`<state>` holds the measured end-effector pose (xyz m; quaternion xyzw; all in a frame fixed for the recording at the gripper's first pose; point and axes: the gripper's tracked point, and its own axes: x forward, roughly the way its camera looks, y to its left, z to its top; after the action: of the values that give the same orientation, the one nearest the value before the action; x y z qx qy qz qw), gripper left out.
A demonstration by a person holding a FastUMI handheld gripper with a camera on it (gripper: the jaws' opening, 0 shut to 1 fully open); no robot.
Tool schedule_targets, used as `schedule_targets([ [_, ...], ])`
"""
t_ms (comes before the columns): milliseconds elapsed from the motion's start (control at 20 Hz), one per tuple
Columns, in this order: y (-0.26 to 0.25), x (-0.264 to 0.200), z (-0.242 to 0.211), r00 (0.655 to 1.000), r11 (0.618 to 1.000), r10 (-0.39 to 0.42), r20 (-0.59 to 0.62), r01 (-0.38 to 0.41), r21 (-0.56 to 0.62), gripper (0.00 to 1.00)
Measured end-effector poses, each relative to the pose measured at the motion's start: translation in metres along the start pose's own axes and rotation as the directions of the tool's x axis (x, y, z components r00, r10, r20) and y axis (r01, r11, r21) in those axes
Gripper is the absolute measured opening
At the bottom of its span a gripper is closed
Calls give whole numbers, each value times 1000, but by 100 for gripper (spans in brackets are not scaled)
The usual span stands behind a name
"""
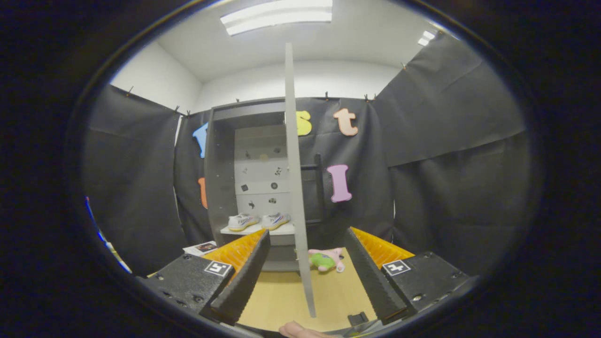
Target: Open the shoe cabinet door, grab the shoes and put them into the shoe cabinet, then close the shoe cabinet door.
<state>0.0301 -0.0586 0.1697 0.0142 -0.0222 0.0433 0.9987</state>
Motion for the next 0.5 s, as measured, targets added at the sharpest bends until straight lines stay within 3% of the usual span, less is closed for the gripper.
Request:
schedule_targets([
  [150, -56, 17, 4, 989, 989, -140, 44, 142, -41, 100],
  [300, -97, 40, -10, 972, 972, -235, -3, 235, -8, 100],
  [500, -127, 85, -52, 956, 963, -270, -112, 270, -17, 100],
])
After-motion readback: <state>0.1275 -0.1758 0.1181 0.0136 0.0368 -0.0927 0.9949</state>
